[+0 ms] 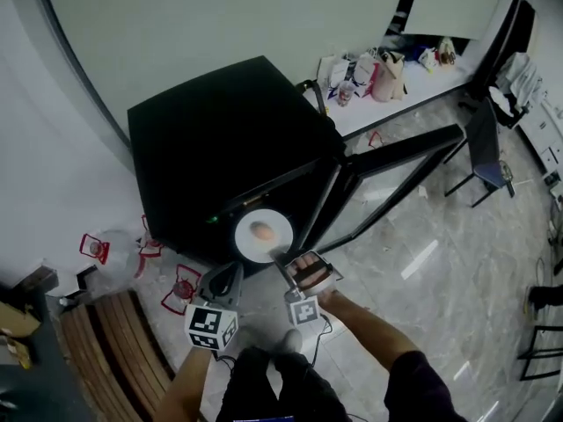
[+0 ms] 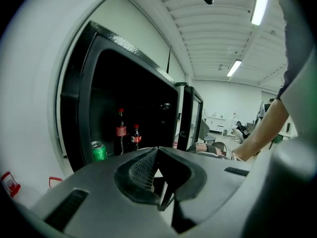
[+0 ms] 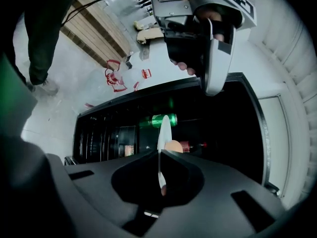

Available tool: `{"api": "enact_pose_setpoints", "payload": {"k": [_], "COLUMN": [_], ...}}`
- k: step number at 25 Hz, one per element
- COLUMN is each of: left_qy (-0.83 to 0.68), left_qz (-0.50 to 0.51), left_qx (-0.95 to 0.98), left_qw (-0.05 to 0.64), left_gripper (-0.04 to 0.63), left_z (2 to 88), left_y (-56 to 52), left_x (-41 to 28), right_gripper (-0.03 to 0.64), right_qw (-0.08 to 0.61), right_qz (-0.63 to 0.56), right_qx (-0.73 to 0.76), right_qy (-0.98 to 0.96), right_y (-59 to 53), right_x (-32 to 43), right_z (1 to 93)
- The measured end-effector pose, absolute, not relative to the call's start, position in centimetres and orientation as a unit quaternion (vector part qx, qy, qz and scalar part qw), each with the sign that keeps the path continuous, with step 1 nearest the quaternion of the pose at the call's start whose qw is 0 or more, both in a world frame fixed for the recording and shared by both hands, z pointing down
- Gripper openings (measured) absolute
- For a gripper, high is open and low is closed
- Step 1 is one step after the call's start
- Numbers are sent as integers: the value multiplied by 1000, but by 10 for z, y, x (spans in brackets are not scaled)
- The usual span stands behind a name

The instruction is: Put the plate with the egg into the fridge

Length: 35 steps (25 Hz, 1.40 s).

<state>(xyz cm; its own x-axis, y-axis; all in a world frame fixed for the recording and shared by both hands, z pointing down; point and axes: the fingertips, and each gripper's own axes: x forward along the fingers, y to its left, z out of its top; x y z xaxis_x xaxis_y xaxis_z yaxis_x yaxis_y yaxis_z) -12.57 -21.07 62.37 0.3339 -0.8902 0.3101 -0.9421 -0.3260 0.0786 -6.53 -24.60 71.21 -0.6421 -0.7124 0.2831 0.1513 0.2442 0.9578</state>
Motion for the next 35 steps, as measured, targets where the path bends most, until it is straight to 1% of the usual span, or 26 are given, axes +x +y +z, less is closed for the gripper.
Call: {"api": "enact_pose_setpoints", "payload": {"k": [4, 13, 19, 23, 24, 27, 30, 32, 35], "left_qy": [-578, -589, -591, -589, -588, -588, -589, -591, -594], "left_qz": [92, 99, 98, 99, 99, 100, 103, 105, 106], "left_qx": [799, 793, 791, 792, 792, 791, 790, 789, 786], "left_qw": [136, 120, 124, 128, 129, 133, 134, 132, 137], "left_gripper": [9, 9, 9, 9, 9, 9, 9, 9, 9], "left_z": [661, 706, 718, 720, 720, 720, 720, 720, 720], "left_y": [-227, -268, -280, -279, -278, -278, -277, -276, -271], "left_x": [-141, -153, -150, -148, -148, -148, -147, -147, -148], "right_gripper": [18, 18, 18, 23, 34, 122, 186, 199, 199], "right_qw": [377, 381, 385, 421, 435, 490, 497, 496, 496], "right_qz": [-602, -642, -623, -572, -552, -450, -431, -431, -436], "right_qx": [184, 127, 124, 102, 92, 29, 31, 36, 47], "right_qy": [-680, -653, -670, -697, -705, -746, -753, -753, -749], "right_y": [-275, -312, -322, -323, -320, -300, -301, -300, -296], "right_x": [-90, -115, -125, -126, -124, -113, -112, -107, -92], "right_z": [748, 789, 799, 810, 816, 848, 850, 848, 843]}}
